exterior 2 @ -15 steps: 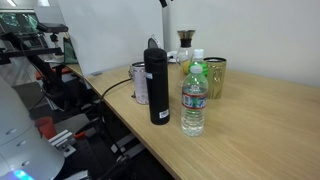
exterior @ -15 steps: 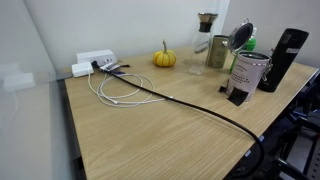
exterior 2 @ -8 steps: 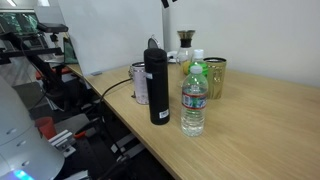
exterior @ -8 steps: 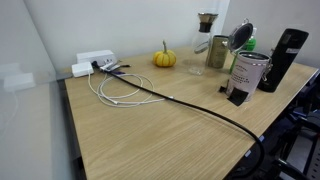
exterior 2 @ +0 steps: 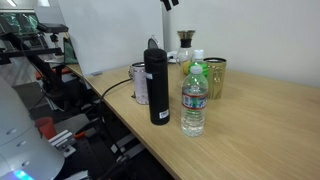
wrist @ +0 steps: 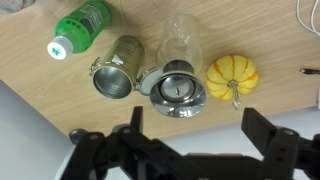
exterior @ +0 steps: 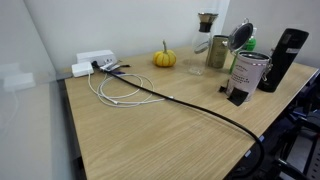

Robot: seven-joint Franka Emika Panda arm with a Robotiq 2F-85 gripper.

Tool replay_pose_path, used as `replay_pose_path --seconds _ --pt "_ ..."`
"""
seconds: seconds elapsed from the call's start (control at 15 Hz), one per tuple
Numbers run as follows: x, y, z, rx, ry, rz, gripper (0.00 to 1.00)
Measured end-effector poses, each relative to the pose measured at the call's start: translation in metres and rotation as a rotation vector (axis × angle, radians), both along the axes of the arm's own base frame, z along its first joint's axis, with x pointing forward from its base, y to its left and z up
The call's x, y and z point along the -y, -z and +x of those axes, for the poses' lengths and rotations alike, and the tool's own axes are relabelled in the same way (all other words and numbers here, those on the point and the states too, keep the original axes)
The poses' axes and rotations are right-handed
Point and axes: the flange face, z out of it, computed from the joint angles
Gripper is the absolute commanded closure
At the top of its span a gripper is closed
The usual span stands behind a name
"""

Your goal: Remove the silver lid on top of the round bottle and put it on the table

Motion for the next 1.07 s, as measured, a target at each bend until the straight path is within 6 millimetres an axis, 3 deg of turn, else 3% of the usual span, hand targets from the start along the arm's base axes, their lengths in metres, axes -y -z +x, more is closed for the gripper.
replay_pose_path --seconds 0.33,1.07 --pt "0.022 0.013 0.016 -0.019 0.078 0.049 0.0" --pt "0.029 0.034 0.044 -0.055 0.119 0.12 0.0"
